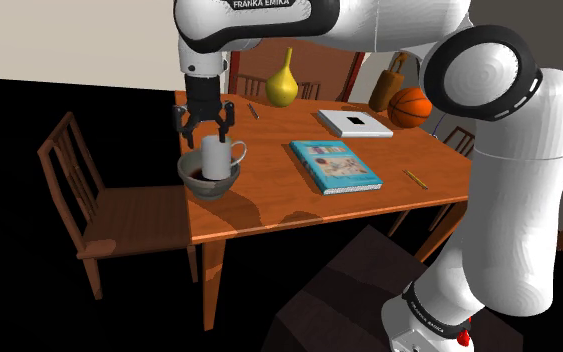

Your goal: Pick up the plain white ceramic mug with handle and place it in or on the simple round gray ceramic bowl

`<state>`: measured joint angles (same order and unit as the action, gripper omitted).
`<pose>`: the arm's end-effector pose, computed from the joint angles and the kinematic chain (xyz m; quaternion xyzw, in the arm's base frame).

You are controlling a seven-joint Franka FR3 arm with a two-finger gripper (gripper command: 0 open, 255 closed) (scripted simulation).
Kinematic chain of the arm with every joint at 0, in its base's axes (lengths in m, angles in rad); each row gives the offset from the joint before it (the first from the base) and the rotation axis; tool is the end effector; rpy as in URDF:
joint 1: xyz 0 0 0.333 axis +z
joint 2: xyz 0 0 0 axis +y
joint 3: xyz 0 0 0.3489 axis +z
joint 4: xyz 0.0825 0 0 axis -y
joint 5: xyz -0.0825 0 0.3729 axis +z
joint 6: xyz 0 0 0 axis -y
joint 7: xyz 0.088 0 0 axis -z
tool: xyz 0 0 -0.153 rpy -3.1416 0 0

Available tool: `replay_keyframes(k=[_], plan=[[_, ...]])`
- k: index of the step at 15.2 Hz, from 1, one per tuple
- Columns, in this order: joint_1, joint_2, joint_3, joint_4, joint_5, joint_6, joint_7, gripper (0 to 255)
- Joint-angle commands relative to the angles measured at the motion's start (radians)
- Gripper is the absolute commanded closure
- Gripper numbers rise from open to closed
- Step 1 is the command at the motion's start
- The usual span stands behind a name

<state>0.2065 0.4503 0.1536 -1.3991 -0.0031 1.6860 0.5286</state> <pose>0.6317 0.2200 0.4256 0.9924 -0.0884 -0.0852 0.0048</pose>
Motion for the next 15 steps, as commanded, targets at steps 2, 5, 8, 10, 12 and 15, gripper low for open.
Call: replay_keyframes(k=[2,5,8,10,12,15], plan=[[0.0,0.0,0.0,0.0,0.0,0.0,0.0,0],[0.002,0.014,0.0,0.088,-0.002,-0.074,0.001,0],[0.005,0.035,-0.001,0.179,-0.004,-0.145,0.002,0],[0.005,0.034,-0.001,0.179,-0.004,-0.145,0.002,0],[0.005,0.035,-0.001,0.179,-0.004,-0.145,0.002,0],[0.005,0.035,-0.001,0.179,-0.004,-0.145,0.002,0]])
